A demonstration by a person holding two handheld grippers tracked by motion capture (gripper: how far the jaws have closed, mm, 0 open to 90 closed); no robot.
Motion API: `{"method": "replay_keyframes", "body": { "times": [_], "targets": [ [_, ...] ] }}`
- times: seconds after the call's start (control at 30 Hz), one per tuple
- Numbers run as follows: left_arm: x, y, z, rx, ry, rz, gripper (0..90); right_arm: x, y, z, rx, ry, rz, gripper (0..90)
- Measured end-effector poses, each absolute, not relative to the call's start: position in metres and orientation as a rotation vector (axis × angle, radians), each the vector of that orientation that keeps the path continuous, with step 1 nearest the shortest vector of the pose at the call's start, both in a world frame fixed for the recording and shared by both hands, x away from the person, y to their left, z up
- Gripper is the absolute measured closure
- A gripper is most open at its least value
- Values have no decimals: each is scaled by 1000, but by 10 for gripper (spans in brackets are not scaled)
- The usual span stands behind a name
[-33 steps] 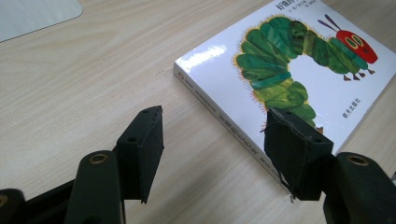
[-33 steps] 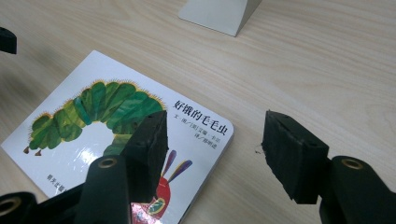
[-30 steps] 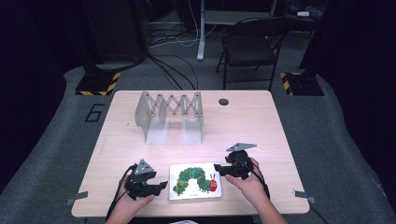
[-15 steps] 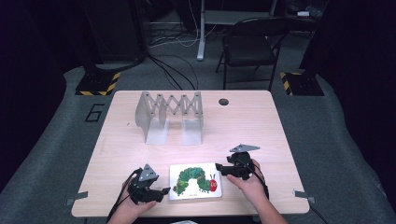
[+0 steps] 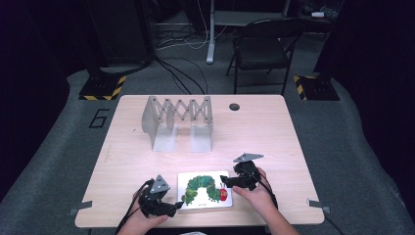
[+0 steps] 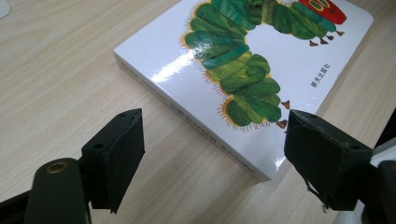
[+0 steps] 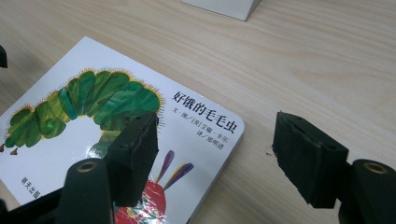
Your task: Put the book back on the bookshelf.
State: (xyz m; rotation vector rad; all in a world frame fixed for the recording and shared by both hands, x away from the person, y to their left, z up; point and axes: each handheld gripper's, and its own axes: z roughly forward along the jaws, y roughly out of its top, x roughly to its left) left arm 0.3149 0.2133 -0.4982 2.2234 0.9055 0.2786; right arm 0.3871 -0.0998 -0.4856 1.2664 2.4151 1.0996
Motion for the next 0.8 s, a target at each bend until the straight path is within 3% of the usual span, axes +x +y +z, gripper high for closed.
{"method": "replay_keyframes", "body": {
  "times": [0.33,0.8],
  "targets": [
    [311,199,-506,2276,864,280,188,398,-89,-501,1300,2490,1019,253],
    [311,186,-513,2293,827,300,185,401,-85,-508,1372,2517,1014,263]
  ]
}}
